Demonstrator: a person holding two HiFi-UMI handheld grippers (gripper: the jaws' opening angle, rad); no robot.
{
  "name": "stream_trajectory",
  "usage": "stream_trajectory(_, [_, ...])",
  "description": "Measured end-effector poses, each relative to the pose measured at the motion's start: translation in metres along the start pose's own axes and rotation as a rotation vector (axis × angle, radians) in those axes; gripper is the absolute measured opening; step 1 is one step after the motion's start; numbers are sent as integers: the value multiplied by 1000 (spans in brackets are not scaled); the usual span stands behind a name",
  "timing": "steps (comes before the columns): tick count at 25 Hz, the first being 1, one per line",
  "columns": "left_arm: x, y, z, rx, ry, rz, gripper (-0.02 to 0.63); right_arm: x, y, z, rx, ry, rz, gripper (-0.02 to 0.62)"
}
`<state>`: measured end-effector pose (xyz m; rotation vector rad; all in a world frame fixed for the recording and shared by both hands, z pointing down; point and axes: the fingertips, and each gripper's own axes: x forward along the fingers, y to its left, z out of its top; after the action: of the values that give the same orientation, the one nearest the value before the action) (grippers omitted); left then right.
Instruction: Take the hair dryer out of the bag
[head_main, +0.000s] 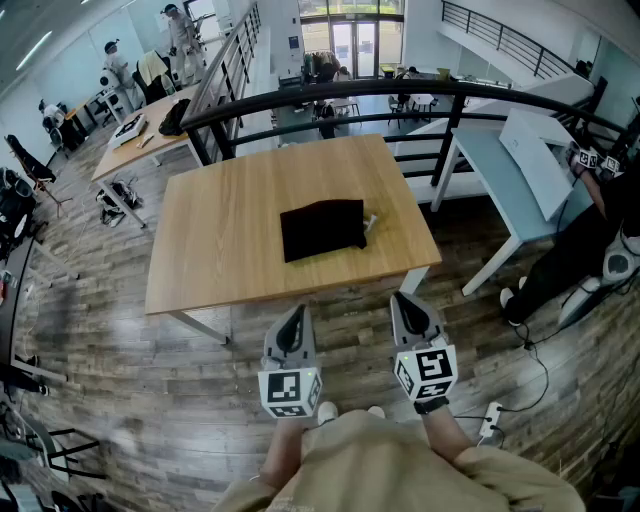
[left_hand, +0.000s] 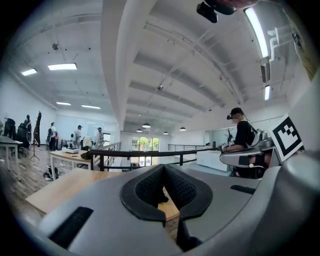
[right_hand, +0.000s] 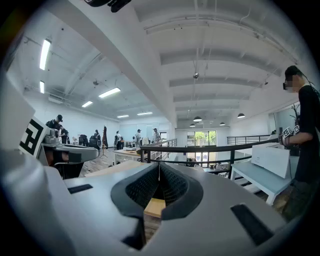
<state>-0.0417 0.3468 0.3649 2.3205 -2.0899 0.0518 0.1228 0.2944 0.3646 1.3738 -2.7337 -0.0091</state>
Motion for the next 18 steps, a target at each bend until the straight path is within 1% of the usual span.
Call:
stream_trajectory(4, [-11, -12, -4, -2, 8, 11, 12, -13, 1, -4, -8, 4, 21, 14])
stream_trajectory(10, [-18, -39, -8, -4, 24, 6, 12, -35, -5, -9, 22, 2, 45, 14])
stream_trajectory(15, [-18, -65, -14, -10, 32, 5, 12, -49, -15, -37, 37, 71, 82, 14])
stream_trajectory(18, [-20, -78, -21, -2, 34, 9, 12, -58, -22, -49, 43, 82, 89, 14])
